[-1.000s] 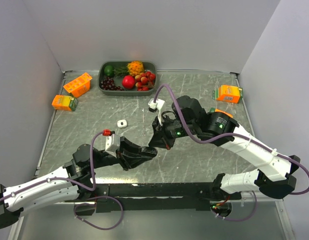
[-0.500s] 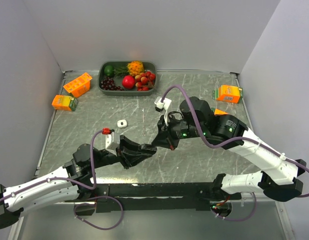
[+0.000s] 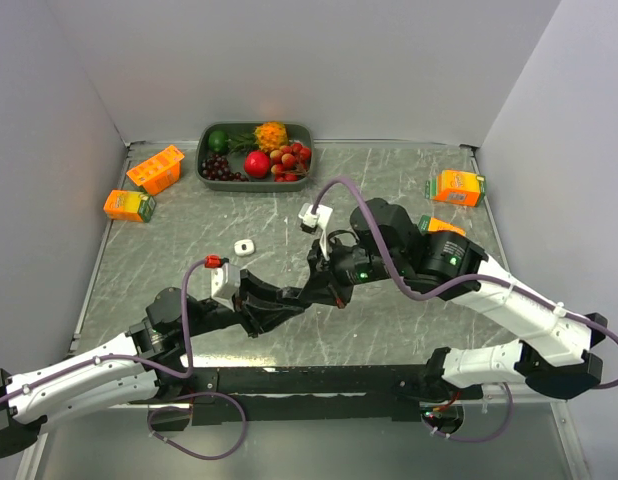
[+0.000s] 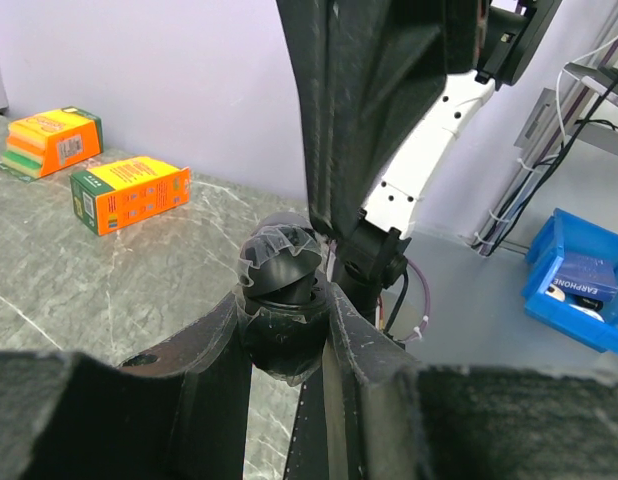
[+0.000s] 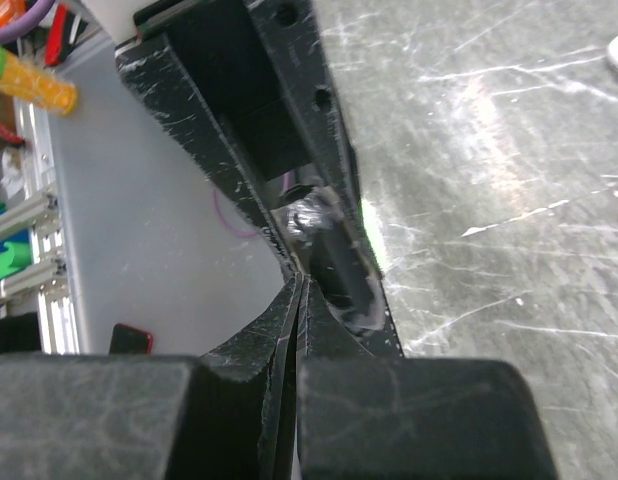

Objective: Insert the wireless bluetooth earbuds into the charging case
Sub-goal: Close the charging case, then open the charging case.

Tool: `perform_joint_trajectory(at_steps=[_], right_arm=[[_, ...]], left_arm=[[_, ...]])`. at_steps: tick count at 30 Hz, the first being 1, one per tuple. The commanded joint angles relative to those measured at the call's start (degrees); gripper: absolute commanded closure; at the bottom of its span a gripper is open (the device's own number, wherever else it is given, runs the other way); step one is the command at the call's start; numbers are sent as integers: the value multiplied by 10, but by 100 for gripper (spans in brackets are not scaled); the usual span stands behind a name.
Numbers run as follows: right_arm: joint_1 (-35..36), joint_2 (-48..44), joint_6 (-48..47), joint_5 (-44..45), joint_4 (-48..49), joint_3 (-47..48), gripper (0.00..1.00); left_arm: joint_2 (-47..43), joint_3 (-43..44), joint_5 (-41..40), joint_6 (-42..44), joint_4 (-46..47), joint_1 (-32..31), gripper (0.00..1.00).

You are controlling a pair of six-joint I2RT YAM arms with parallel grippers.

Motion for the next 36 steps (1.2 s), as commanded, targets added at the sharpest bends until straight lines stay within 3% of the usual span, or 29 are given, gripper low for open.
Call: perform_joint_trajectory(at_steps=[1, 15, 21, 36], right_arm=[[14, 12, -5, -18, -9, 7, 100], [-1, -42, 8, 29, 40, 29, 100], [-22, -23, 17, 68, 22, 26, 100], [17, 10, 2, 29, 5, 24, 100]], left_arm=[[-4, 22, -16, 4, 21, 1, 99], [0, 12, -9, 15, 19, 1, 99], [-11, 1, 13, 23, 25, 1, 99], [-1, 10, 5, 29, 43, 0, 99]])
